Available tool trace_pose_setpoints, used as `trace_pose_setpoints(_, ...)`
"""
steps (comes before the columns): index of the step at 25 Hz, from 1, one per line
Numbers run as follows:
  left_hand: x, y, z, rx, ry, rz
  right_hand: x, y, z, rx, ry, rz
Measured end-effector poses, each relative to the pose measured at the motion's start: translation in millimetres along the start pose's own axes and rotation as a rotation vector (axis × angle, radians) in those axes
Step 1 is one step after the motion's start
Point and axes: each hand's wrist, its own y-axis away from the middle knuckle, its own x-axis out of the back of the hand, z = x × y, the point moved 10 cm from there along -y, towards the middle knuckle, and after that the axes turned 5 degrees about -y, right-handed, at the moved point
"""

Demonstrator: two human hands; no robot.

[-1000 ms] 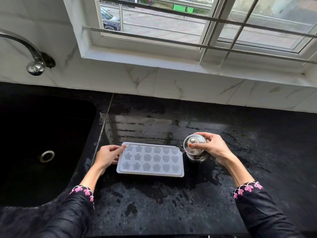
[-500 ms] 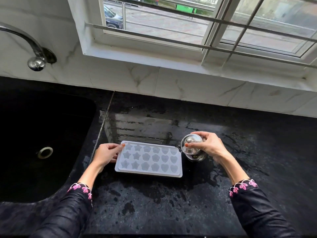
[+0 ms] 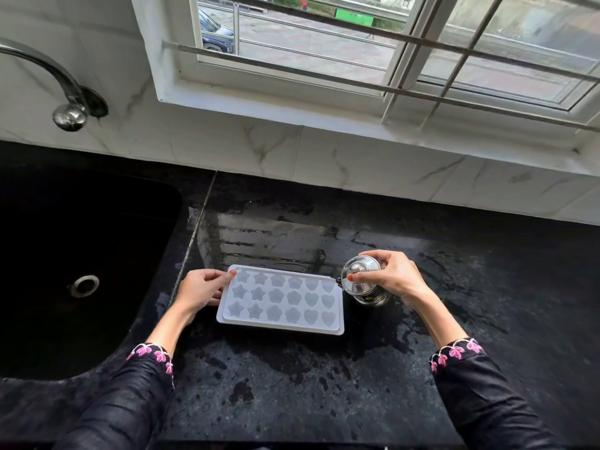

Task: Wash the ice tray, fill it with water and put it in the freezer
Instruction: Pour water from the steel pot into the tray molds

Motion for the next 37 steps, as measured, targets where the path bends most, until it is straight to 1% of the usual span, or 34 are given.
trace_pose_setpoints(12,1.9,-0.3,-0.6,0.0,-0.014,0.002,-1.6,3.1,-10.2,0.016,0.098,0.023)
trace_pose_setpoints(30,1.1,-0.5,-0.2,-0.013,-0.026,-0.016,1.4,5.7,-19.1,0.007,0.13,0.048)
trace_pose_setpoints(37,1.4,-0.6,-0.7,-0.01,-0.025,-0.02,1.1,4.8,-19.0,0.006,0.105,0.048)
